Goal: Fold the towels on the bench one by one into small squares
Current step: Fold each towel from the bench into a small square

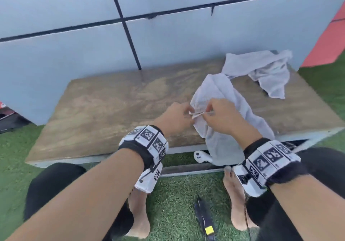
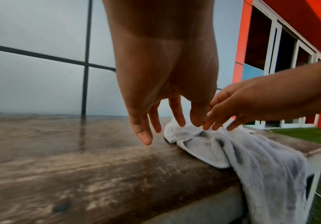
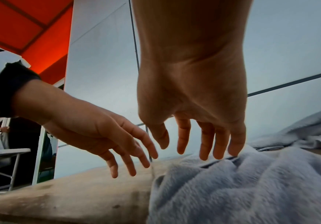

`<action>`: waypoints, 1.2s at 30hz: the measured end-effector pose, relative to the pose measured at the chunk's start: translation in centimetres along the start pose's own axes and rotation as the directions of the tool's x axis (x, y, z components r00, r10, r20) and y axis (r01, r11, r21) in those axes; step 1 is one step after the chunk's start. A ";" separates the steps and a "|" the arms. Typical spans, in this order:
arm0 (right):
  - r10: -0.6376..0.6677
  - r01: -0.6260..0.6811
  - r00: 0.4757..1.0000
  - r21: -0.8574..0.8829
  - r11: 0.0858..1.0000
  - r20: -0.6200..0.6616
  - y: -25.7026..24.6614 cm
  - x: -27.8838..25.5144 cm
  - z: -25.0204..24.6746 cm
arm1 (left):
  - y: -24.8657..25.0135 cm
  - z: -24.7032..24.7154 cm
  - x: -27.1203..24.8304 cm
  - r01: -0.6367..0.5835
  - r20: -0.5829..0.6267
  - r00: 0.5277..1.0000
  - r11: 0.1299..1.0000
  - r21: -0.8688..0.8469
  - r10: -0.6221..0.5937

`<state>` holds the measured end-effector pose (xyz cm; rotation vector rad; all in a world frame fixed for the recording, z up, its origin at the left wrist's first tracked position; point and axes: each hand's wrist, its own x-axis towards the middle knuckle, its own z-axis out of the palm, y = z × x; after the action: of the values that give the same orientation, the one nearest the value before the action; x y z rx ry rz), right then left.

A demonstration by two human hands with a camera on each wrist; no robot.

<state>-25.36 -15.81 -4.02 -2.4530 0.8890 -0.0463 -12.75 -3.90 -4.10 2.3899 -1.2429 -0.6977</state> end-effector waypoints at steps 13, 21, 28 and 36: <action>0.144 -0.173 0.979 -0.215 0.961 -0.146 2.4 0.5 1.7 | -0.4 4.4 4.3 0.021 -0.174 0.984 0.963 0.267 0.027; 0.100 -0.102 0.995 -0.228 0.968 -0.020 1.7 0.8 1.8 | 0.3 4.5 4.0 0.035 -0.235 0.970 0.921 0.388 0.062; -0.003 -0.014 0.994 -0.155 0.988 -0.108 0.2 1.7 2.1 | -0.5 4.1 2.8 0.078 -0.335 0.935 0.859 0.506 0.112; -0.366 0.366 0.931 0.027 0.930 -0.012 -2.2 3.4 3.1 | -4.0 0.7 -0.9 0.305 -0.417 0.901 0.858 0.413 -0.119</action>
<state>-20.83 -15.02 -6.11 -2.5597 0.4173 -0.1981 -10.94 -1.03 -6.55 2.9083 -1.0709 0.0482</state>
